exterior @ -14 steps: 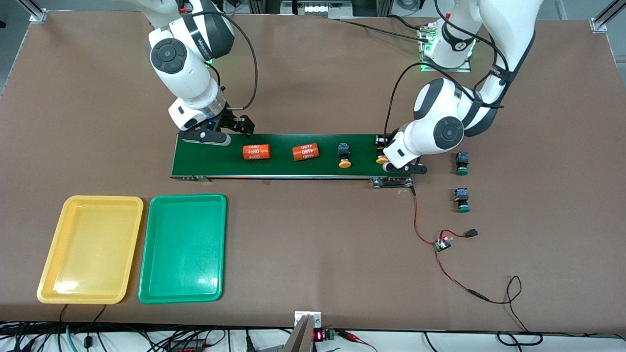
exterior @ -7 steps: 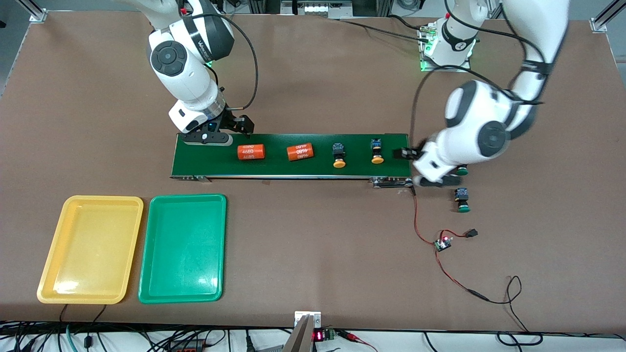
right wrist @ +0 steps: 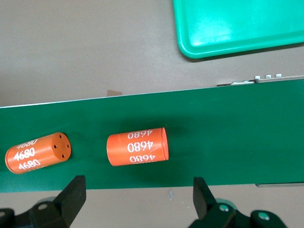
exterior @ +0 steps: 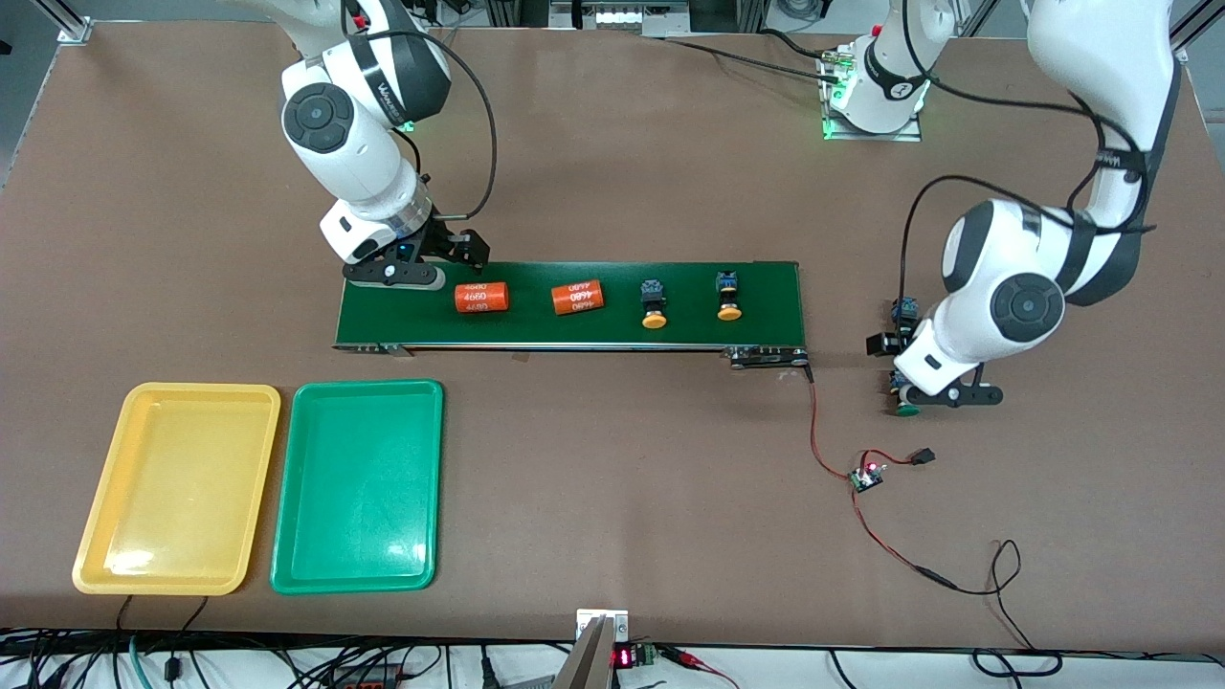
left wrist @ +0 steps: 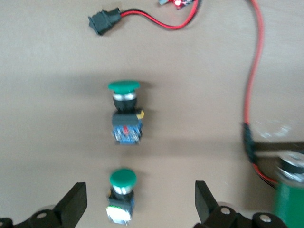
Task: Sort buttons by color to trays
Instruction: 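Grasp a green-cap button and place it on the belt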
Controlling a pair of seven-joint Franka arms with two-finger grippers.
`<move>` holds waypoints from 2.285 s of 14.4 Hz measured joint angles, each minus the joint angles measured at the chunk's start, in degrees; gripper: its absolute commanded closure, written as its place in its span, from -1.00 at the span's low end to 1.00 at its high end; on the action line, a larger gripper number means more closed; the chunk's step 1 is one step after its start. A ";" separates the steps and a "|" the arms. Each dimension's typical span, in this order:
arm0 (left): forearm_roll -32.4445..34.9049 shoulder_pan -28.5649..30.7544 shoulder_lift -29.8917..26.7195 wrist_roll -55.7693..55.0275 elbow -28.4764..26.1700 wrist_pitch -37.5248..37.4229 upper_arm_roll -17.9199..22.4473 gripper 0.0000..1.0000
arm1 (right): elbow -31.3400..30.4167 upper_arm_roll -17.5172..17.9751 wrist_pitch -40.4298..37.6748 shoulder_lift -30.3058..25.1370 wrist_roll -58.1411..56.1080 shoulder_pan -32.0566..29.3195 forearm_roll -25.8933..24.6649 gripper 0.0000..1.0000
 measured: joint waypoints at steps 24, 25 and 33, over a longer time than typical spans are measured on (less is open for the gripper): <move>-8.94 1.52 1.32 1.41 1.06 -3.64 -8.41 0.50 | 0.69 -0.43 -6.94 -2.25 -6.51 -7.97 -0.01 -1.00; -9.00 1.32 0.92 -2.46 0.96 -4.15 -11.24 0.50 | 0.69 -0.43 -6.94 -2.24 -6.50 -8.07 -0.01 -1.00; -9.00 0.19 0.65 -15.80 -5.25 0.96 -20.88 -0.99 | 1.15 -0.54 -7.13 -2.42 -6.53 -13.00 -0.01 -1.00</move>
